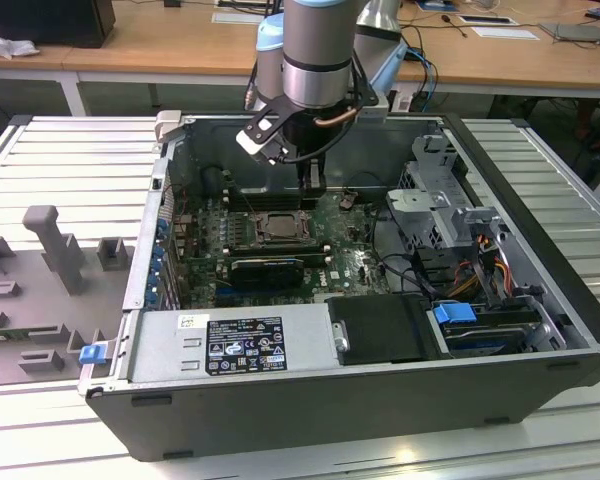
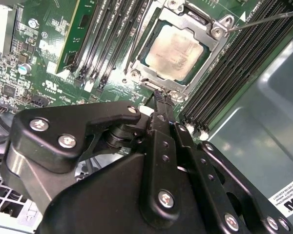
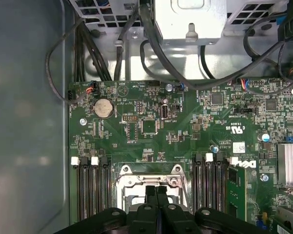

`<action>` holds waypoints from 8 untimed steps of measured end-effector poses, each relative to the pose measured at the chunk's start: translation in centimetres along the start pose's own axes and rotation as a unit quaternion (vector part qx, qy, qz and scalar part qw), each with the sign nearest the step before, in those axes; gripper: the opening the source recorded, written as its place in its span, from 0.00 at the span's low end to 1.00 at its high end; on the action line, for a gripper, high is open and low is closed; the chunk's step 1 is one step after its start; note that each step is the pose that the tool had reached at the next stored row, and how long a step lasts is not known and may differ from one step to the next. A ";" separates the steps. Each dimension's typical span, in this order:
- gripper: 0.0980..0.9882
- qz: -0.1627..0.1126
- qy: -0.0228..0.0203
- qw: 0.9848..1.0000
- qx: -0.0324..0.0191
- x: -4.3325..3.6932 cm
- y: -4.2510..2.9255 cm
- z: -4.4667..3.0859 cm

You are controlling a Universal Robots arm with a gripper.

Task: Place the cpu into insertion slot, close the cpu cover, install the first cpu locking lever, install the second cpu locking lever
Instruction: 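Close the cpu cover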

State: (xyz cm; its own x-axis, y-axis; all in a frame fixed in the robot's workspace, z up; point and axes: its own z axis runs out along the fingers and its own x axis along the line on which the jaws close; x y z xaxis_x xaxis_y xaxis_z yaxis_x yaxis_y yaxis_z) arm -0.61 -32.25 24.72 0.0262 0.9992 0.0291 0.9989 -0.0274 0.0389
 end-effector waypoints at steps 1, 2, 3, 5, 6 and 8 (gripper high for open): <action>0.01 0.000 0.000 1.000 0.000 0.00 -0.11 0.06; 0.01 0.000 0.000 1.000 0.000 -0.01 -0.19 0.16; 0.01 0.000 0.000 1.000 0.000 -0.01 -0.23 0.26; 0.01 0.000 0.000 1.000 0.000 -0.03 -0.47 0.59; 0.01 0.000 0.000 1.000 0.000 -0.04 -0.60 0.68; 0.01 -0.001 0.001 1.000 0.000 -0.05 -1.15 0.76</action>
State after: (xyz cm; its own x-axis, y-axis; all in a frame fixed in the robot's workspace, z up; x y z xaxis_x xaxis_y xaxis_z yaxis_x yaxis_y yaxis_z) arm -1.74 -32.25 23.92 0.0243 0.9992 0.0304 0.9989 -0.0254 0.0388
